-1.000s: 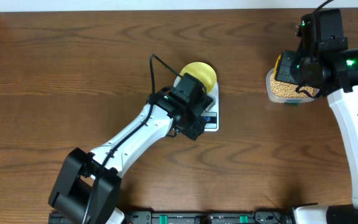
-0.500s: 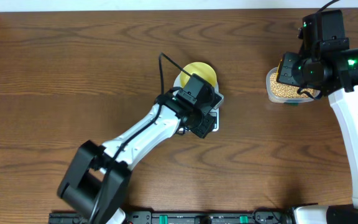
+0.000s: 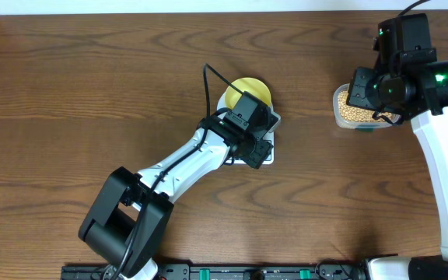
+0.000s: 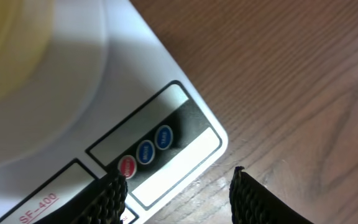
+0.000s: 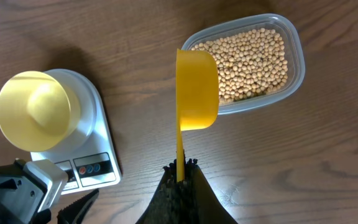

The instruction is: Scoop item into bowl and weigh 50g on scale

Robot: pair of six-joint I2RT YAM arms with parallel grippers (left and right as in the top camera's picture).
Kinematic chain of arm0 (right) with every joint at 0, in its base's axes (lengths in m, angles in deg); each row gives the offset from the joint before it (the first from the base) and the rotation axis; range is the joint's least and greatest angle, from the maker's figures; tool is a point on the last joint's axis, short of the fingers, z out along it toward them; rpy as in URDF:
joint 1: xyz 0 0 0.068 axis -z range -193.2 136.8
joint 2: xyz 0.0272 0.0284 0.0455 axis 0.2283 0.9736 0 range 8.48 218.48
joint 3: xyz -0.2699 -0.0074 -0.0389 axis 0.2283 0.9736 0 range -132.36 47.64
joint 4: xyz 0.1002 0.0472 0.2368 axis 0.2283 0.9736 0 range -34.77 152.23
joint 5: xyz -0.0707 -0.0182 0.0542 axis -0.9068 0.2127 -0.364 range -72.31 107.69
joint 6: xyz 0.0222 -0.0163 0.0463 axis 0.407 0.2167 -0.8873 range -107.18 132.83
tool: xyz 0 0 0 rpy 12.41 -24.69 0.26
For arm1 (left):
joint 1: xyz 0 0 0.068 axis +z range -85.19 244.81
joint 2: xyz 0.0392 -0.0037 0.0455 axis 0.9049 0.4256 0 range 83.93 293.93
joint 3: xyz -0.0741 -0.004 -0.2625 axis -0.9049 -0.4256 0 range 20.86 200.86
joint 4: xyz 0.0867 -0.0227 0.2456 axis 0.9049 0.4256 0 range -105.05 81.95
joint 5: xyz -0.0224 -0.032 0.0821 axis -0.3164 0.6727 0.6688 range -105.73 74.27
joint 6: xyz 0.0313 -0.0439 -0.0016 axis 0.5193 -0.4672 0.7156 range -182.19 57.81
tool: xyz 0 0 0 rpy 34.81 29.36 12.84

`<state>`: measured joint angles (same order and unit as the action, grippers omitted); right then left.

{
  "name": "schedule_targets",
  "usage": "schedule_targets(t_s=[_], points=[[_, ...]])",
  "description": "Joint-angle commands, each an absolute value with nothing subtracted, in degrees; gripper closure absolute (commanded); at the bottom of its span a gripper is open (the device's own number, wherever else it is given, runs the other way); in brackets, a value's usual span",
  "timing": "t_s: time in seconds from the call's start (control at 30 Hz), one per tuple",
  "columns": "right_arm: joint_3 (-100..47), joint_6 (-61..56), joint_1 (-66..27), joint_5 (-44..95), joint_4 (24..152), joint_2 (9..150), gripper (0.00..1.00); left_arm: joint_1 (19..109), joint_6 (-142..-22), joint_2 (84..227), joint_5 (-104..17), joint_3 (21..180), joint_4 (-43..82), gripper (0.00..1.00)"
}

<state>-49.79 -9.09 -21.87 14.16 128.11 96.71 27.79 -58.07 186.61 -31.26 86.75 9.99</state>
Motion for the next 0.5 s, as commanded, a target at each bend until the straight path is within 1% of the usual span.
schedule_targets(t_s=[0.0,0.47], points=[[-50.8,-9.4,-21.4,13.3,128.3,96.2,0.99,27.8,-58.2,187.7,-28.7,86.7,9.9,0.44],[-50.8,-9.4,-21.4,13.3,128.1,96.2,0.99,27.7,-59.5,189.1,-28.8,86.7,10.3,0.44]])
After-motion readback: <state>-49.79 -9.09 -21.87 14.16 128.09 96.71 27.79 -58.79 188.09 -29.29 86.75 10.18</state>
